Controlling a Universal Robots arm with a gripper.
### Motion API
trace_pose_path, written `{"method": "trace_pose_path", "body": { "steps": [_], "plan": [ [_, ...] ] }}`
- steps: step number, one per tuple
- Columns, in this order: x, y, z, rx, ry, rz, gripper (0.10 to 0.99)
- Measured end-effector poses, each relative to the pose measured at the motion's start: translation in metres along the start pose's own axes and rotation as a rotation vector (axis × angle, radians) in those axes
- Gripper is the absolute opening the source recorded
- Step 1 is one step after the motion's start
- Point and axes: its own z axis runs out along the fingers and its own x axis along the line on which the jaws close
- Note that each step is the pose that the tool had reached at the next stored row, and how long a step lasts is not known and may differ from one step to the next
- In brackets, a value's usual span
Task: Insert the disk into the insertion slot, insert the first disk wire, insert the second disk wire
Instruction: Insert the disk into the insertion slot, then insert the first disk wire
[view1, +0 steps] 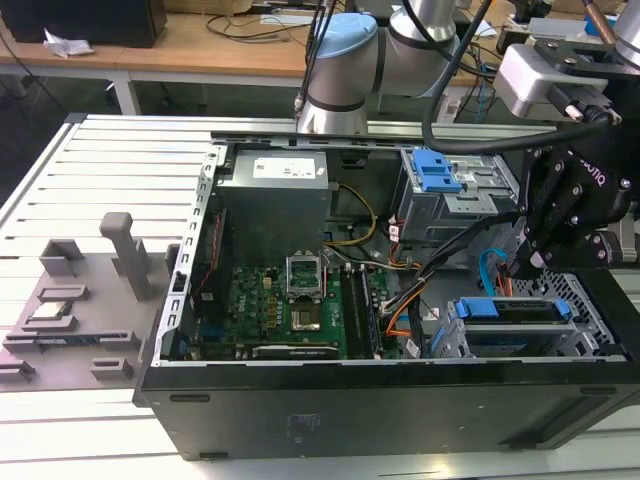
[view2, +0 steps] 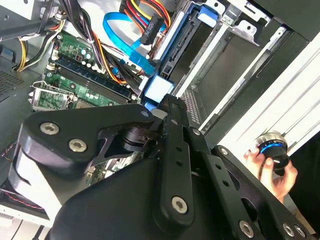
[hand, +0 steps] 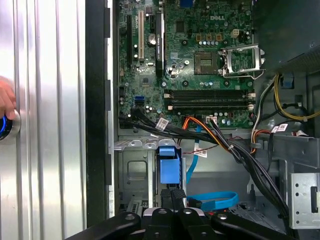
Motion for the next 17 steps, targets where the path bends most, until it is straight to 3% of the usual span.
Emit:
{"method": "trace_pose_path", "body": {
  "steps": [4,10,14,17],
  "plan": [
    [-0.0001,-0.0009,-0.0002,0.0,0.0003,0.0,0.106],
    [-0.0031,-0.0289,0.0039,-0.001,0.0025,0.0,0.106],
    [-0.0166,-0.0403,0.0087,-0.002,0.0051,0.0,0.106],
    [-0.029,-0.0439,0.0122,-0.002,0.0099,0.0,0.106]
  ]
}}
